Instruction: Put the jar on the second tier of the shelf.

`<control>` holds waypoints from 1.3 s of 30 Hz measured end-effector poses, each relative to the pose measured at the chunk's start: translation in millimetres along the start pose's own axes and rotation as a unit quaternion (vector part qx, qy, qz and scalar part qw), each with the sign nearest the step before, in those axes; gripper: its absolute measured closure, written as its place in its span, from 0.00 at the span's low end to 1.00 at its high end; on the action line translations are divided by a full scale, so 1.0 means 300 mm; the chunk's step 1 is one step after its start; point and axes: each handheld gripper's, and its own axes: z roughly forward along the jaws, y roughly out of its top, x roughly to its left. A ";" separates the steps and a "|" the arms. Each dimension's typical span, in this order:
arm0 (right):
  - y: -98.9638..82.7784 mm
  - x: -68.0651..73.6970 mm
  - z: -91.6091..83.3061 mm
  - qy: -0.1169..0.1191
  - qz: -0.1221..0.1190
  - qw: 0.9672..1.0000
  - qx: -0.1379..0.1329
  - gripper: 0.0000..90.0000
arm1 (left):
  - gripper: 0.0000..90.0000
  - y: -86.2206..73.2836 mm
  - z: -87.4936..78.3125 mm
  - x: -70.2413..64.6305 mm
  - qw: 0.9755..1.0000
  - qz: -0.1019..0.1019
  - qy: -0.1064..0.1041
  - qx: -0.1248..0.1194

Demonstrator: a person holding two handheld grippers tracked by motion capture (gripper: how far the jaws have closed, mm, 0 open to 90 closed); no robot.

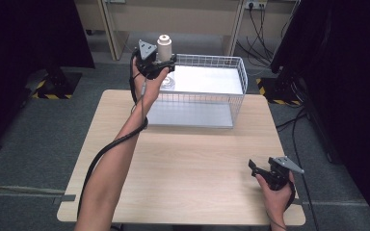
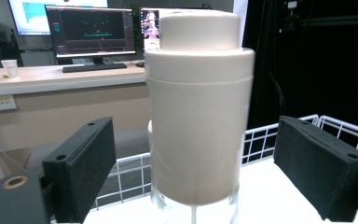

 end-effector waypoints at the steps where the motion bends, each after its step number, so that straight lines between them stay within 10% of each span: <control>1: 0.000 -0.001 0.000 0.000 0.000 1.000 -0.001 0.10 | 0.13 -0.001 -0.002 0.000 1.000 0.000 0.000 0.001; 39: 0.000 0.000 0.000 -0.001 -0.001 1.000 0.001 0.10 | 0.11 -0.079 -0.163 -0.027 0.999 0.031 -0.026 -0.001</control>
